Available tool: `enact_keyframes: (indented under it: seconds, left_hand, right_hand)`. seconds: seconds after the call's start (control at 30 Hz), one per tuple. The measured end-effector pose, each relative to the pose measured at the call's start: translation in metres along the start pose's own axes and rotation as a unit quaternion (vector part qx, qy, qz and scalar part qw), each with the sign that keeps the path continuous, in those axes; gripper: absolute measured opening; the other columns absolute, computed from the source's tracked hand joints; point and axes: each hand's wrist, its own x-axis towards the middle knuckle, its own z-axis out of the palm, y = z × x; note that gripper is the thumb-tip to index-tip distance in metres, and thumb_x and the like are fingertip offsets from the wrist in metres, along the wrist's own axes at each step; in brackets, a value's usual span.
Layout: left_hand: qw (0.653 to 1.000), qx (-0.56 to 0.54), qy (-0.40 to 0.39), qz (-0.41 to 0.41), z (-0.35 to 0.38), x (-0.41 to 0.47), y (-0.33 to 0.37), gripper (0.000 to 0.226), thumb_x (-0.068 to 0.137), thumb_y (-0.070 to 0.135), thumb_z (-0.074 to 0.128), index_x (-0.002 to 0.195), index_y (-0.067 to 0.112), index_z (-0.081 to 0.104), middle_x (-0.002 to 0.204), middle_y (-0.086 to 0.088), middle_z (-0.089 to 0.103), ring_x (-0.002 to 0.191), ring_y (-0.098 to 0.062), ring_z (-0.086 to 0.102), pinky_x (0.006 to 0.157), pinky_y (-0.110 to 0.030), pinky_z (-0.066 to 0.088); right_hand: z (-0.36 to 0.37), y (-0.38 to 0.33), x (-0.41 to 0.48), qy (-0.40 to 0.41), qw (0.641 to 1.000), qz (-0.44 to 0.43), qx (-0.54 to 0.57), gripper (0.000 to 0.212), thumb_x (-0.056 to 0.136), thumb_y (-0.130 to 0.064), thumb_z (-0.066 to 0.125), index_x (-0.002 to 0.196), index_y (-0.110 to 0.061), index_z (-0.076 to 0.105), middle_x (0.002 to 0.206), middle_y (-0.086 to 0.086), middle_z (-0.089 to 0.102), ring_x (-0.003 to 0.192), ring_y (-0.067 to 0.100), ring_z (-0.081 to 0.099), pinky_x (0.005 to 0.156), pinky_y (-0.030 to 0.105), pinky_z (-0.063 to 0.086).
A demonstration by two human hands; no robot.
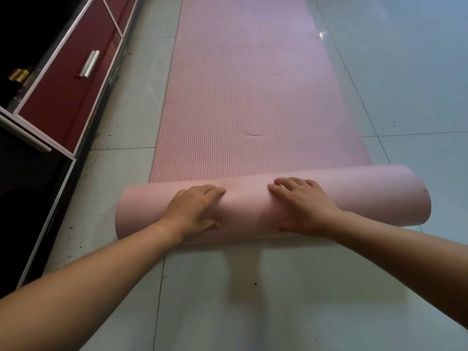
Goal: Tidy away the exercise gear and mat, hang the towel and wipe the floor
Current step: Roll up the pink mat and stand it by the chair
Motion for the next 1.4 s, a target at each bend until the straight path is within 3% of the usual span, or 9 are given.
enact_keyframes:
  seconds: [0.43, 1.07, 1.4]
  left_hand:
    - [1.0, 0.0, 0.029, 0.006, -0.007, -0.017, 0.006, 0.067, 0.076, 0.041, 0.069, 0.135, 0.026, 0.043, 0.137, 0.003, 0.049, 0.123, -0.023, 0.045, 0.099, -0.036, 0.037]
    - [0.999, -0.025, 0.038, 0.024, -0.007, -0.067, 0.015, 0.049, 0.081, 0.03, 0.066, 0.127, 0.022, 0.052, 0.128, -0.001, 0.058, 0.113, -0.028, 0.054, 0.09, -0.039, 0.044]
    - [0.997, -0.047, -0.05, 0.034, -0.007, -0.098, 0.029, 0.048, 0.085, 0.037, 0.06, 0.13, 0.028, 0.046, 0.13, 0.005, 0.054, 0.117, -0.019, 0.05, 0.096, -0.031, 0.04]
  right_hand:
    - [-0.004, -0.005, -0.017, 0.036, 0.999, 0.008, 0.025, 0.067, 0.077, -0.058, 0.059, 0.133, -0.031, 0.037, 0.137, -0.01, 0.042, 0.122, 0.019, 0.041, 0.098, 0.035, 0.031]
    - [-0.011, -0.028, -0.051, 0.024, 1.0, -0.013, 0.012, 0.053, 0.082, -0.055, 0.051, 0.129, -0.034, 0.04, 0.131, -0.011, 0.048, 0.115, 0.018, 0.045, 0.091, 0.036, 0.035]
    - [-0.007, -0.042, -0.087, -0.032, 0.998, -0.026, 0.044, 0.051, 0.08, -0.056, 0.051, 0.126, -0.034, 0.043, 0.125, -0.012, 0.052, 0.114, 0.018, 0.048, 0.089, 0.034, 0.043]
